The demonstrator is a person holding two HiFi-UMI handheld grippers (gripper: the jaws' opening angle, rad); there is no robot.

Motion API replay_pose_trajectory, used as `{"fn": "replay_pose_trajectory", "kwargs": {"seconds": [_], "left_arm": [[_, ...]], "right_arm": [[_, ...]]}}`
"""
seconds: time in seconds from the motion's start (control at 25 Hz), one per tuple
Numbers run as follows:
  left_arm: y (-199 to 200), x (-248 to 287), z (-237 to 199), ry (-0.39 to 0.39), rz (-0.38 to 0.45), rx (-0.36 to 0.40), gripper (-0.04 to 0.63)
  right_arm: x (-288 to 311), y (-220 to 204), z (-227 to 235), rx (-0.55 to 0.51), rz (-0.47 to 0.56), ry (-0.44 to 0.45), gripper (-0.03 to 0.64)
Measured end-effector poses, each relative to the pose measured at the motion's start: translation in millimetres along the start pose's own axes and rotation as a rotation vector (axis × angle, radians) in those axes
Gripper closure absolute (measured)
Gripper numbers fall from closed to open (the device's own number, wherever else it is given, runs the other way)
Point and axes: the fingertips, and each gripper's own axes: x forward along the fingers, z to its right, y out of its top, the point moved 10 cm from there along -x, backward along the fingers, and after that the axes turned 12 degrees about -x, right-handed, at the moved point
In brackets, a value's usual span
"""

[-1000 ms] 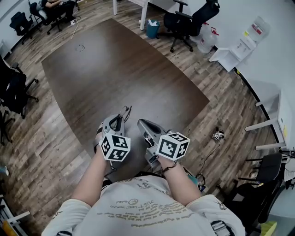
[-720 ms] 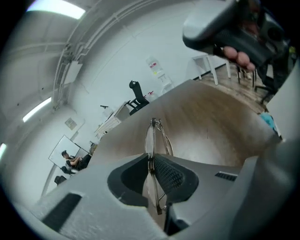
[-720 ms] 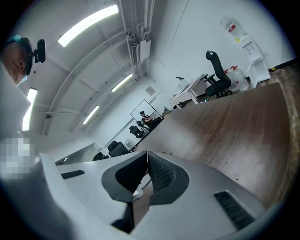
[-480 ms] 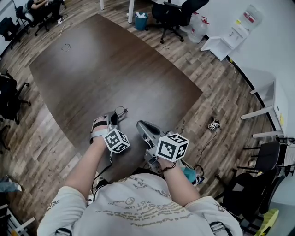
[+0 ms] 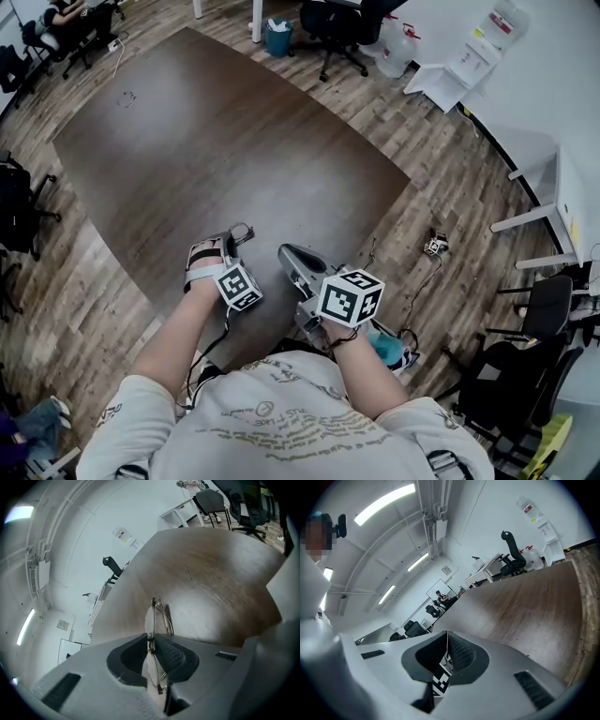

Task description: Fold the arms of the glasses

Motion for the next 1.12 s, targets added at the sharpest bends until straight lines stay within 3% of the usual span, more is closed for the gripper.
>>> {"fn": "replay_pose_trajectory", "kwargs": {"seconds": [0.2,0.32,0.48,0.64,0.72,0.84,0.92,1.0,1.12], "left_arm": [[-2.9,-1.2,3.3,-0.04,0.032,-0.037,0.536],[-2.2,-9.2,-0.6,-0.057,0.047,-0.071,0.487],[-5.4,-25.1,-5.5,-0.074,0.082,-0.171,0.485],[-4.5,-53.8,-22.8,-0.059,0.21,-0.395,0.486],[-5.5,-71.6,-34.2,-0.083,0.252,-0.565,0.548],[-8.6,-98.1,-52.5,-0.117,0.272,-0.83,0.578],[-9.3,-116.1,-65.4,-0.112,0.297,-0.967,0.58],[-10.4,-133.0,-79.5,-0.09,0.337,-1.052,0.58],[-15.4,-159.0,-100.4,-0.044,0.4,-1.112,0.58]], "right_arm": [[-3.8,-4.7,-0.2,-0.008,-0.005,-0.012,0.597],[-5.5,-4.1,-2.4,-0.015,-0.003,-0.014,0.597],[-4.5,-3.0,-8.3,-0.03,0.001,-0.013,0.597],[-1.6,0.7,-13.3,-0.059,0.013,-0.017,0.597],[-0.4,3.3,-17.4,-0.086,0.023,-0.033,0.598],[3.5,9.4,-29.6,-0.171,0.045,-0.058,0.601],[8.0,14.7,-41.0,-0.25,0.063,-0.07,0.601],[14.3,20.4,-53.3,-0.314,0.084,-0.065,0.603],[24.9,27.1,-72.8,-0.388,0.115,-0.048,0.603]]}}
